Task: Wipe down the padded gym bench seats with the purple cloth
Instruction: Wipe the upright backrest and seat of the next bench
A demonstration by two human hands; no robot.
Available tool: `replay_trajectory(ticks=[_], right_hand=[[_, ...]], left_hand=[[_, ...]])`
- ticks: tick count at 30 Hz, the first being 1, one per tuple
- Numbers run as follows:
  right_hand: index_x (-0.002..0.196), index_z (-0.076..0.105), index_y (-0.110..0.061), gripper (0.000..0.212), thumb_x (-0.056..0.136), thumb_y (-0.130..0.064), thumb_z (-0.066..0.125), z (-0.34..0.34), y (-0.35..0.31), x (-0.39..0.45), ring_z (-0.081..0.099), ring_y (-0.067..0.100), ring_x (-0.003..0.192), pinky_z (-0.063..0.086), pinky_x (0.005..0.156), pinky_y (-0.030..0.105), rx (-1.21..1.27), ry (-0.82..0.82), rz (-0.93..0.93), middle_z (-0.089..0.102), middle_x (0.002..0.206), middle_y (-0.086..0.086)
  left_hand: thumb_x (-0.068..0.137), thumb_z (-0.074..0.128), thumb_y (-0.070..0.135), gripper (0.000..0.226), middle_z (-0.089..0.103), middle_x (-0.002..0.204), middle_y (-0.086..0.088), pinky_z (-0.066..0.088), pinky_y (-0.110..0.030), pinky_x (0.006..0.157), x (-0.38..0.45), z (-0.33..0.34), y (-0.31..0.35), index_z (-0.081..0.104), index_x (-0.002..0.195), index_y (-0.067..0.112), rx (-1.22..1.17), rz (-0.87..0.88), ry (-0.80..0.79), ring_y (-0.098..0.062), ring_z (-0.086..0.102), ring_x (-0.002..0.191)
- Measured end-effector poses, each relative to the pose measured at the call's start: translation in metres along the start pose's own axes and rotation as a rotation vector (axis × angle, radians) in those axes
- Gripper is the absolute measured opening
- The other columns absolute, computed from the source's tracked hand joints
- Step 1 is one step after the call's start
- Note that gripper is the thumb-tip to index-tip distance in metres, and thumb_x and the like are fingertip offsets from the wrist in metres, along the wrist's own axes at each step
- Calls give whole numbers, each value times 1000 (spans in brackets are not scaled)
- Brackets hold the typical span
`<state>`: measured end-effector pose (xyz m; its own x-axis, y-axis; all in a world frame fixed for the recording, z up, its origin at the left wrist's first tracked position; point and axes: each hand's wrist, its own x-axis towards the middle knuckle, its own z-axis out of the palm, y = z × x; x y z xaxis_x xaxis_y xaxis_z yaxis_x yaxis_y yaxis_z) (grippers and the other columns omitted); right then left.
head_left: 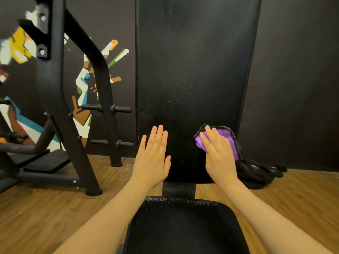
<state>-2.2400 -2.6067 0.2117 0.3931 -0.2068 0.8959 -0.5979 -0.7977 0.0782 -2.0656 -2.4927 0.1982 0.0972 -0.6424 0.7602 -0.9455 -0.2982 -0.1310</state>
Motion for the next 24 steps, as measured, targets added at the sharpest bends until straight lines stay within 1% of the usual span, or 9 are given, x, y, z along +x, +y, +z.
replay_trajectory(ticks=[3,5,8,12,13,16,18,20,24], right_hand=[[126,56,-4,68,63,13,74,-4,-2,1,52,33,122,38,99,45,16,-29,14,54,133,15],[127,55,-5,69,63,11,75,-6,-4,-6,51,32,123,37,100,44,25,-75,25,53,134,14],[131,51,-9,82,56,7,80,-2,-6,-32,49,30,125,36,101,42,-25,-220,25,50,138,11],[140,10,-22,88,77,-3,69,-10,-10,-50,5,17,140,7,110,32,-77,-425,-16,3,150,0],[140,15,-21,88,74,-3,71,-14,-11,-47,12,17,140,12,110,31,-70,-421,-21,7,150,0],[116,65,-11,78,42,3,89,-21,-9,-42,59,24,113,40,94,35,17,-379,6,61,124,9],[115,65,-7,65,54,10,82,-25,-16,-40,57,26,116,30,100,38,111,-346,-18,62,122,12],[130,53,-9,61,74,9,69,-27,-35,-38,45,22,130,19,109,26,153,-389,-63,49,138,8],[144,34,-22,59,92,-1,51,-19,-69,-46,19,13,142,13,117,25,186,-708,-208,25,153,-5]], left_hand=[[92,45,39,76,10,158,-15,15,-44,115,-2,-10,8,5,148,7,-12,-42,-51,-28,4,145],[97,41,42,77,-13,157,-10,4,-42,119,-2,-17,13,-11,146,11,-12,-70,-116,-23,-15,143],[99,33,46,77,-22,157,-8,1,-41,121,-4,-31,17,-15,149,11,12,-96,-202,-23,-21,144],[99,32,49,79,-22,158,-10,0,-42,121,-16,-37,15,-14,150,10,35,-58,-317,-24,-21,144],[99,32,50,79,-22,158,-10,0,-42,120,-20,-37,14,-14,150,10,39,-53,-338,-24,-21,144],[99,32,49,78,-20,158,-8,-2,-40,119,-21,-38,11,-12,151,12,26,-42,-356,-23,-19,145],[99,33,48,75,-16,159,-7,-3,-40,118,-20,-43,11,-8,152,13,-21,-41,-356,-21,-16,146],[100,31,47,70,-9,161,-5,-4,-40,118,-32,-49,12,0,153,14,-78,-77,-363,-19,-11,147],[98,32,53,74,-7,161,-7,-1,-42,120,-102,-56,12,2,153,14,-144,-240,-510,-21,-9,147]])
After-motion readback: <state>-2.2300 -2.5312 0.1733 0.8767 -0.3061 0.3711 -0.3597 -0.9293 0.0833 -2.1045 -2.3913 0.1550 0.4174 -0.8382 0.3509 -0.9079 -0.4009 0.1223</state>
